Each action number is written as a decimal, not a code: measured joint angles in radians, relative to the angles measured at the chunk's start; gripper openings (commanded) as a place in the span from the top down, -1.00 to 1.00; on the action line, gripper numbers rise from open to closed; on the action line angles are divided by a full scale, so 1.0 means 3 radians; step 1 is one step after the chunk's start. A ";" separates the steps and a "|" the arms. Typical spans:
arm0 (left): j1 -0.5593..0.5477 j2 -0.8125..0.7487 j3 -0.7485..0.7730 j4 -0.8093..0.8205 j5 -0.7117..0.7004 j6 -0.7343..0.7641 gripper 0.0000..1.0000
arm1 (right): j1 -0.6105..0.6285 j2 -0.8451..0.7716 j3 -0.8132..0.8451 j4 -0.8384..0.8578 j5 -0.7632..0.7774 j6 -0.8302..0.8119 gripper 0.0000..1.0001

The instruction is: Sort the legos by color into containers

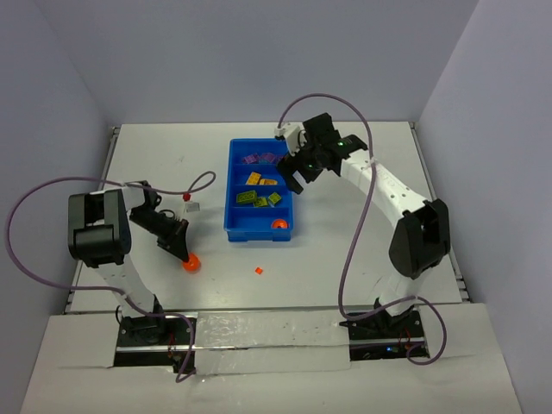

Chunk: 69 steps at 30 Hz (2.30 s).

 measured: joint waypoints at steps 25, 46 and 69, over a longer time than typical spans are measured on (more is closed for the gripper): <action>-0.1395 -0.0663 0.1596 0.0913 0.0003 -0.1347 0.95 | -0.0371 -0.1070 -0.1168 0.0372 -0.0484 -0.0141 -1.00; -0.1859 -0.0266 0.1299 0.1297 -0.0680 -0.1478 0.36 | -0.0345 -0.1070 -0.1169 0.0226 -0.0450 -0.0161 -1.00; -0.1140 -0.1304 0.1494 0.1636 -0.0250 -0.2214 -0.38 | 0.1028 -0.1138 -0.1738 0.0445 -0.0254 -0.0094 -0.32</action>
